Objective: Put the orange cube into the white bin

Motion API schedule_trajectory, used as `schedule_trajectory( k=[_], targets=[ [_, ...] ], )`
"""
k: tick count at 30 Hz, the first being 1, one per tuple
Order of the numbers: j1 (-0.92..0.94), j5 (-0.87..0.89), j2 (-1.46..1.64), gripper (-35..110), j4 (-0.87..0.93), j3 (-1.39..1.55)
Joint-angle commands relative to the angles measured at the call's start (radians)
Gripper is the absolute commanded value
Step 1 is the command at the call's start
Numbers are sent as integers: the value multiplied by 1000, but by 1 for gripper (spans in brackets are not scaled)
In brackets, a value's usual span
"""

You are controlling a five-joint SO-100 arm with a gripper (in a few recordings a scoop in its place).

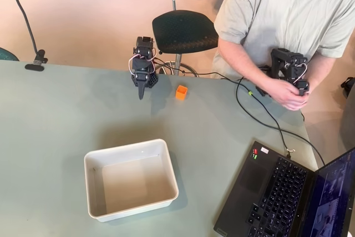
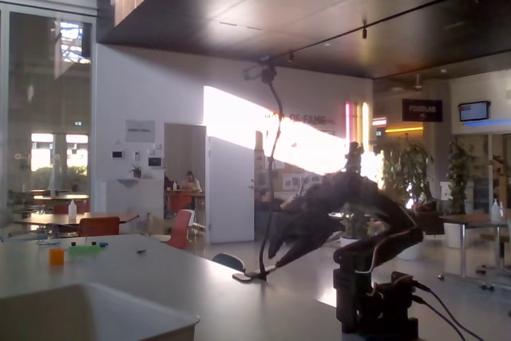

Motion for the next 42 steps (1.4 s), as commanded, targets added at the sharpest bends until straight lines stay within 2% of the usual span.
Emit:
schedule_trajectory(
  k=[1, 9, 14, 36, 42],
  targets=[
    [-23, -6, -156, 9, 58, -173],
    [-219, -20, -502, 9, 258, -601],
    [-360, -80, -617, 9, 328, -753],
    [-1014, -74, -676, 9, 362, -752],
    [-1235, -72, -676, 9, 353, -641]
  ],
)
